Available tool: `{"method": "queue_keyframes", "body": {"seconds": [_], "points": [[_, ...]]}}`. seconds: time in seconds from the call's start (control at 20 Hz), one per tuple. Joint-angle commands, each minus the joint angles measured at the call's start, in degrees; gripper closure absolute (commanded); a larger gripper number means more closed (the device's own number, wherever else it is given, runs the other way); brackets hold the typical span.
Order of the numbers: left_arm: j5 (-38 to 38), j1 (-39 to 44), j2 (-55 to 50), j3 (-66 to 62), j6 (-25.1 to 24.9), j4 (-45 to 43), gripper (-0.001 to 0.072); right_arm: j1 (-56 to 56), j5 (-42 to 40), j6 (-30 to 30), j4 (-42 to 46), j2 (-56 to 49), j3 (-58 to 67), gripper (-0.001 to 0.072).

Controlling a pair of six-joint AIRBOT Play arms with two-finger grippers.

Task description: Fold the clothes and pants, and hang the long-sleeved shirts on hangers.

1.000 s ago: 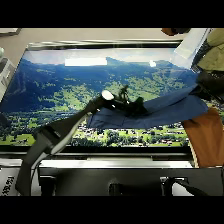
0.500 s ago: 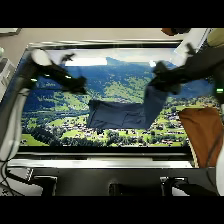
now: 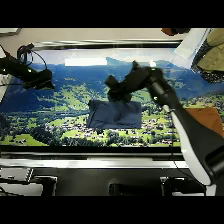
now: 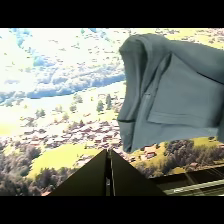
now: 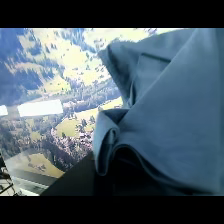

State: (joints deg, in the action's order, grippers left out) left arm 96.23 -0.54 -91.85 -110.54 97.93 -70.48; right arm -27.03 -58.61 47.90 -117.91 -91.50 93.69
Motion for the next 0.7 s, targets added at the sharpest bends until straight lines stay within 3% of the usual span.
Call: {"method": "queue_keyframes", "body": {"seconds": [0.0,0.3,0.45,0.5,0.65], "points": [[0.6,-0.8,0.3,0.0,-0.2,-0.5,0.069,-3.5,4.3,-1.9,0.0,-4.6,0.0,0.068],[0.3,-0.8,0.3,0.0,-0.4,-0.5,0.069,-4.7,5.1,-2.4,-1.4,-7.4,0.0,0.0678],[0.2,-0.8,0.3,0.0,-0.4,-0.5,0.069,-4.7,4.4,-1.7,-3.0,-7.3,0.0,0.0628],[0.2,-0.8,0.3,0.0,-0.4,-0.5,0.069,-4.7,3.8,0.0,-4.9,-7.3,0.0,0.0582],[0.3,-0.8,0.3,0.0,-0.3,-0.5,0.069,-4.5,-0.5,8.5,-12.3,-6.6,0.0,0.0186]]}}
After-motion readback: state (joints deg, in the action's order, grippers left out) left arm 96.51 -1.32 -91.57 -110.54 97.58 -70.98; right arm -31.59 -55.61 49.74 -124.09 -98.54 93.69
